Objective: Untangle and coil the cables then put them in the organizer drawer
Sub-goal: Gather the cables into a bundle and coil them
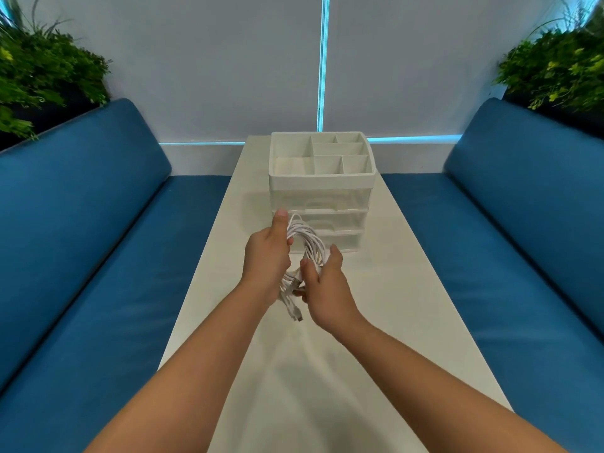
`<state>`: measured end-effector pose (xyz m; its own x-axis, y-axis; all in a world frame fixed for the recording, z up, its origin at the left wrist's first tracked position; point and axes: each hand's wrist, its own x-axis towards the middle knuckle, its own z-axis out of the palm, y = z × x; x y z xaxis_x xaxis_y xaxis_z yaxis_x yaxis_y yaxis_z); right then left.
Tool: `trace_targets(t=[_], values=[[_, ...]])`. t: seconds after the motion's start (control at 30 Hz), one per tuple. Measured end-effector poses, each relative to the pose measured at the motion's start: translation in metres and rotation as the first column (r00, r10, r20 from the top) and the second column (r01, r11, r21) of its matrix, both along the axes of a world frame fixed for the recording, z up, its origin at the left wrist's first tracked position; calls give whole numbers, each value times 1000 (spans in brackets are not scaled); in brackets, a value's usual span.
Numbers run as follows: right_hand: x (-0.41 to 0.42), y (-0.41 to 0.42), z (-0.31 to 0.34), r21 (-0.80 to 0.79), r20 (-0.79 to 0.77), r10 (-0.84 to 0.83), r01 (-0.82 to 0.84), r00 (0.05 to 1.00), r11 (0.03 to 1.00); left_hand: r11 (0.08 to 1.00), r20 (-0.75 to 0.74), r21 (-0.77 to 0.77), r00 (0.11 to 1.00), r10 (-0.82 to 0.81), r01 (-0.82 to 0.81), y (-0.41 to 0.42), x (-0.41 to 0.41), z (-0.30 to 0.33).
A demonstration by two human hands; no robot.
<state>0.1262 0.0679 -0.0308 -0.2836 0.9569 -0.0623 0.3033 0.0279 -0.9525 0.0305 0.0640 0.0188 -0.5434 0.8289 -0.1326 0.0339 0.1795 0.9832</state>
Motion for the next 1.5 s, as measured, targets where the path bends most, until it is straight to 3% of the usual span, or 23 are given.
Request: trace_targets(t=[0.1, 0.23, 0.4, 0.57, 0.67, 0.73, 0.87, 1.0, 1.13, 1.27, 1.5], values=[[0, -5, -6, 32, 10, -42, 41, 999, 999, 999, 147, -21, 988, 46, -43, -2, 3, -2], [-3, -16, -15, 99, -24, 3, -1, 1000, 995, 996, 176, 3, 981, 84, -86, -3, 3, 1], [-1, -19, -13, -15, -26, 94, -94, 995, 995, 998, 52, 56, 998, 24, -27, -1, -3, 7], [4, 1, 7, -94, -159, 23, -38, 987, 995, 993, -146, 93, 988, -55, 69, -4, -6, 4], [15, 18, 25, 51, -159, 0, 8, 987, 999, 989, -176, 82, 978, -110, 126, -5, -5, 3], [20, 31, 37, 186, -57, 99, -87, 993, 979, 982, -135, 31, 974, -179, 185, -4, -6, 4], [26, 53, 52, 172, 38, 332, -333, 943, 927, 941, 44, -2, 940, -337, 338, 1, -11, 10], [24, 54, 50, 207, 118, 305, -324, 945, 923, 876, 172, 67, 860, -481, 477, 2, -26, 16], [20, 50, 40, 266, 87, 171, -188, 981, 945, 812, 21, 68, 813, -582, 580, -1, -43, 11], [21, 53, 39, 257, 45, 212, -216, 976, 942, 744, -50, 69, 747, -662, 664, -5, -49, 9], [33, 61, 42, 216, 35, 289, -290, 957, 932, 686, -179, -99, 665, -725, 721, -8, -57, 4]])
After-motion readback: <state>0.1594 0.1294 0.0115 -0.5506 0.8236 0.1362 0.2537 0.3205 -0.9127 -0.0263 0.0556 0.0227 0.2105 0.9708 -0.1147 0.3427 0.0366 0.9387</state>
